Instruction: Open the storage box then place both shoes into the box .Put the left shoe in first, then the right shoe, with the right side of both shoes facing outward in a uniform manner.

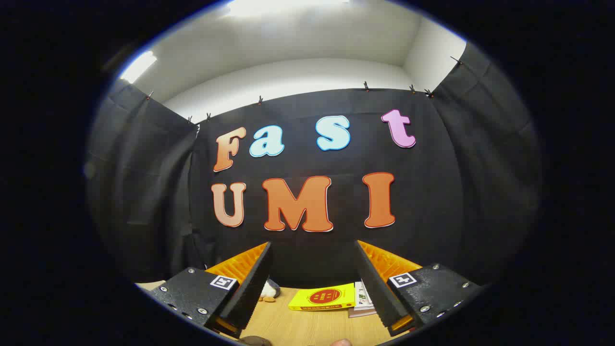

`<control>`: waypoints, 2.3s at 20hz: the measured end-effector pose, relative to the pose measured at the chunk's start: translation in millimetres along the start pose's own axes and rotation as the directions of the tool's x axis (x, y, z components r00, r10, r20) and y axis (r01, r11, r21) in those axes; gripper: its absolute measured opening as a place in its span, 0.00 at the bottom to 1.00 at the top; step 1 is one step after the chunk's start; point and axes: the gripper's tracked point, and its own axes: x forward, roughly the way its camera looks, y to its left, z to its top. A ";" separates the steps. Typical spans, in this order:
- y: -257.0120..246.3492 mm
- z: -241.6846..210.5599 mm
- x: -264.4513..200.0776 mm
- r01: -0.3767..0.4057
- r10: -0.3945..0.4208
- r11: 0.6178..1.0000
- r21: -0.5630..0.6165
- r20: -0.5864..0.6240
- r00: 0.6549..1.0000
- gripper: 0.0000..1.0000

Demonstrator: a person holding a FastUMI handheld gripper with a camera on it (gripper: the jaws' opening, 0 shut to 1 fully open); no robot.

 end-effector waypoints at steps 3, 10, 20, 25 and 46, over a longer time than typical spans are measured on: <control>-13.4 5.6 -6.3 0.033 -0.033 0.999 0.010 0.008 0.999 0.99; -28.4 19.5 -19.9 0.081 -0.081 0.997 0.006 0.042 0.996 0.99; -11.2 -1.6 -25.4 0.051 -0.049 0.998 0.043 -0.048 0.998 0.99; 34.5 -56.2 -28.9 -0.027 0.059 0.990 0.140 -0.227 0.972 0.98; 295.5 -269.7 -123.1 -0.233 0.662 0.746 0.623 -0.661 0.354 0.95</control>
